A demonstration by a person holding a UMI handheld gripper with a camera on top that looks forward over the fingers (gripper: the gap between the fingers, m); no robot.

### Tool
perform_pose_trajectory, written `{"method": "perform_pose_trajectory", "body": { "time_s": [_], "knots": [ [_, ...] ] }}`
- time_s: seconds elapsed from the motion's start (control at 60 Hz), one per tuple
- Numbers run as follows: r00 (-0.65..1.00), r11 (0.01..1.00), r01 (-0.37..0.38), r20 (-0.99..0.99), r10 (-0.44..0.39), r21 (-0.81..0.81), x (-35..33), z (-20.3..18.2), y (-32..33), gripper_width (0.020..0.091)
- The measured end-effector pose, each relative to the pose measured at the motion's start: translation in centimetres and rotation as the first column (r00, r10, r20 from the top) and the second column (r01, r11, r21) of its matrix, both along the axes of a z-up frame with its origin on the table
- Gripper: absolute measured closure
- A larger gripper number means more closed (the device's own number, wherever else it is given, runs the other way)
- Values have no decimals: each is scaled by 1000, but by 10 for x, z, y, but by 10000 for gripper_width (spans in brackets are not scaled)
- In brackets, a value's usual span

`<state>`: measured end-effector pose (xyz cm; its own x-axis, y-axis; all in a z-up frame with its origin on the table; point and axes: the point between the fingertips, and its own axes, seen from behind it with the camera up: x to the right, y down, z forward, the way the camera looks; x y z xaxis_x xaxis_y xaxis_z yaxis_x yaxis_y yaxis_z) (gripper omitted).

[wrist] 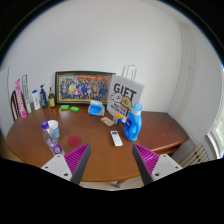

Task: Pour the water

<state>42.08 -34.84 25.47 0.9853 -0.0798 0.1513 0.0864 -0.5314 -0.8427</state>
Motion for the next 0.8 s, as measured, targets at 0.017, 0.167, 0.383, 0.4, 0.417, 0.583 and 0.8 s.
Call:
{"method": "perform_pose_trajectory", "body": {
  "time_s": [0.017, 0.167, 0.383, 0.4, 0.417, 0.583, 0.8],
  "knots": [
    [1000, 1000, 4, 0, -4, -5, -2, 0, -3, 251],
    [1000, 999, -6, -1, 6, -32, -16, -20, -6, 250],
    [998, 995, -60, -30, 58, -76, -70, -68, -12, 248],
    [997, 995, -67, -35, 64, -77, -76, -72, -12, 251],
    [997, 994, -74, -40, 71, -78, -83, -76, -11, 249],
    [986, 987, -147, -84, 141, -68, -152, -108, -4, 247],
    [975, 984, -177, -130, 180, 36, -224, -143, 38, 246]
  ]
}}
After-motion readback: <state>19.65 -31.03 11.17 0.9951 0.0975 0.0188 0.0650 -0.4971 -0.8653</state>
